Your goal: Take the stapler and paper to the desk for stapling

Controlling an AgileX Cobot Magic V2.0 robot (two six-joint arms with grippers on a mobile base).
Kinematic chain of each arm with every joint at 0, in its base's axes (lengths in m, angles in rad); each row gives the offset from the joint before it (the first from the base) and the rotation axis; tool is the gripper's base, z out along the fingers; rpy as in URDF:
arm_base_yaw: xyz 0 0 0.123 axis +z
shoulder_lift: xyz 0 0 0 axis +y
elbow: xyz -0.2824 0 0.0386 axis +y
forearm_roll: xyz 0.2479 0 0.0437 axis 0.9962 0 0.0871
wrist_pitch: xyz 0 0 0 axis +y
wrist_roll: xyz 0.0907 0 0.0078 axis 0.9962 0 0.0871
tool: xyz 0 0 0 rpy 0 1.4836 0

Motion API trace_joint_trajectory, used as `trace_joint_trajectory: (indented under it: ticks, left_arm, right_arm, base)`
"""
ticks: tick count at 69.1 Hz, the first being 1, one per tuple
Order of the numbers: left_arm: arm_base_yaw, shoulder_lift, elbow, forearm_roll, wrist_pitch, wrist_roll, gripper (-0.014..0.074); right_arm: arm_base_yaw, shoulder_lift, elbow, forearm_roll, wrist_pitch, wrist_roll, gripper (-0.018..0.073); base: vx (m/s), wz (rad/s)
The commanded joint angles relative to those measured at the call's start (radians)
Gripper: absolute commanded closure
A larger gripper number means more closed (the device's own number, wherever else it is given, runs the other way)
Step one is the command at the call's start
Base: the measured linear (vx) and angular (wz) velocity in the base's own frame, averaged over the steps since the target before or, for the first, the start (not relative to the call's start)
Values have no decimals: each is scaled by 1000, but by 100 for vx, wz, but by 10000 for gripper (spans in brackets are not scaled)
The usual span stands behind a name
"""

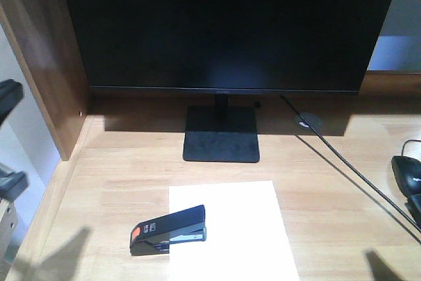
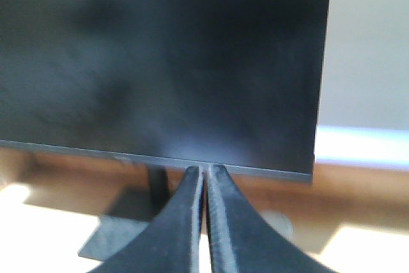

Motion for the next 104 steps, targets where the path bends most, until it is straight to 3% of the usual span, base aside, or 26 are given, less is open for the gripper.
trace_joint_trajectory:
  ticks: [1, 16, 94, 104]
  left_arm:
    - [-4, -62, -26, 3, 17, -3, 603]
    - [-4, -146, -24, 3, 84, -3, 603]
    - [-4, -156, -24, -5, 64, -3, 603]
    - [-4, -156, -24, 41, 53, -66, 603]
  right_arm:
    - [-1, -74, -6, -19, -4, -8, 566]
    - [-1, -182, 50, -19, -5, -7, 566]
    - [-1, -187, 50, -19, -4, -7, 566]
    - [-1, -187, 50, -19, -4, -7, 566]
  base:
    - [0, 0]
    - [0, 0]
    - [0, 0]
    - [0, 0]
